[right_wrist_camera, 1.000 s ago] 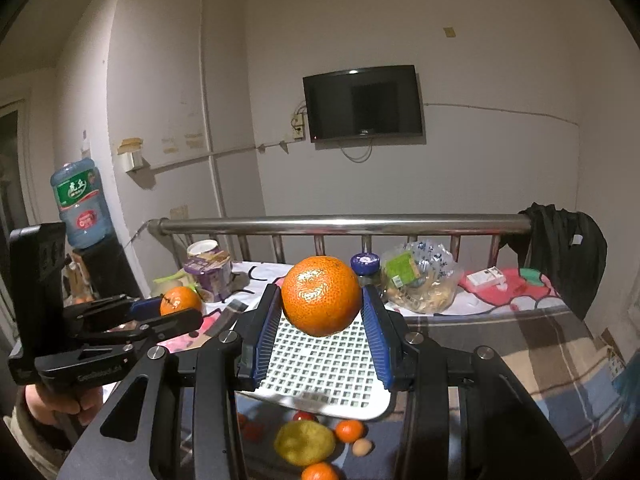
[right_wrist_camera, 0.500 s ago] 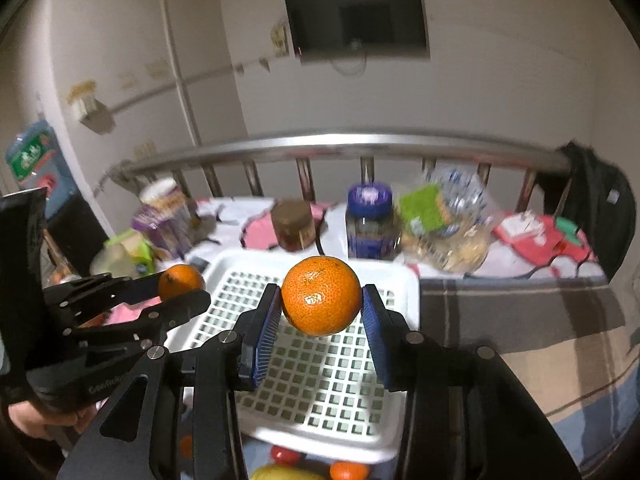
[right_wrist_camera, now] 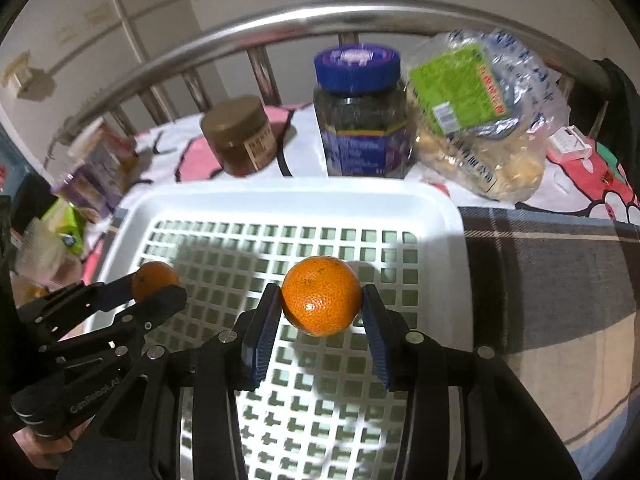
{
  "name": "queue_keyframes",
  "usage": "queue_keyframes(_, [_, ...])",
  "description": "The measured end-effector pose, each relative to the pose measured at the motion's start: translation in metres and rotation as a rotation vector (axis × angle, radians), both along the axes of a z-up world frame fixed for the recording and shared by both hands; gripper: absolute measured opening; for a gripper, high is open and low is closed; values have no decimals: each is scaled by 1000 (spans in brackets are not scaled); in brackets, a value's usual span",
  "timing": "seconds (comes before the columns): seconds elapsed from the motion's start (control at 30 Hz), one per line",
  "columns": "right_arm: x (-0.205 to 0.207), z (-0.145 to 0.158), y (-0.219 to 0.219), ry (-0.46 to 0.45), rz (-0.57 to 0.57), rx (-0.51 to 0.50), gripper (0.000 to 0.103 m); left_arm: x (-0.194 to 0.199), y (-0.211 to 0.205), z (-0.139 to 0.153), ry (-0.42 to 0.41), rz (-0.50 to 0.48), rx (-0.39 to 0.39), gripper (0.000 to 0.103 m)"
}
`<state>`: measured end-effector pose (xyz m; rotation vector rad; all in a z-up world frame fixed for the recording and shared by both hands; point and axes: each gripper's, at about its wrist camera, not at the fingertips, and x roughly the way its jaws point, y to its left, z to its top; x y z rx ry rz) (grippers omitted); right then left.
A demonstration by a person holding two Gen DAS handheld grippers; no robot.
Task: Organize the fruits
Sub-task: 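Lift both held tangerines and carry them over the white tray, then open both tools to drop the tangerines into the tray, then withdraw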
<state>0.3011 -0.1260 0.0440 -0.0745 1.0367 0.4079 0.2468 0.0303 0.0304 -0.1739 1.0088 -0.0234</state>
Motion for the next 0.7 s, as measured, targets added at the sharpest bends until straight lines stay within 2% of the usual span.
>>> queue_keyframes(0.2, [6,-17,4,20,-1,-18,40,0,-7,-8,-7,-15,66,43])
queue_keyframes(0.23, [7,-18,4,22,-6,-13,40,0,-7,-8,-8,-19,64,53])
queue_keyframes(0.27, [7,-19,2,27,-13,-9,45,1,-6,-8,-6,-19,54,70])
queue_keyframes(0.3, [7,-20,1,33,-16,-6,52,-1,-5,-6,-11,-12,52,73])
queue_keyframes(0.33, [7,-18,-2,32,-25,-3,63,-4,-2,-1,-33,-7,52,77])
queue_keyframes(0.37, [5,-15,-5,24,-31,0,68,-7,1,4,-58,-3,48,83])
queue_keyframes(0.47, [-5,6,-20,-23,-46,71,78,-23,12,28,-145,30,22,92])
queue_keyframes(0.6, [-37,50,-43,-132,-44,175,82,-53,22,66,-270,66,0,99])
queue_keyframes(0.7, [-68,78,-56,-235,-39,231,91,-86,27,94,-393,88,-40,103])
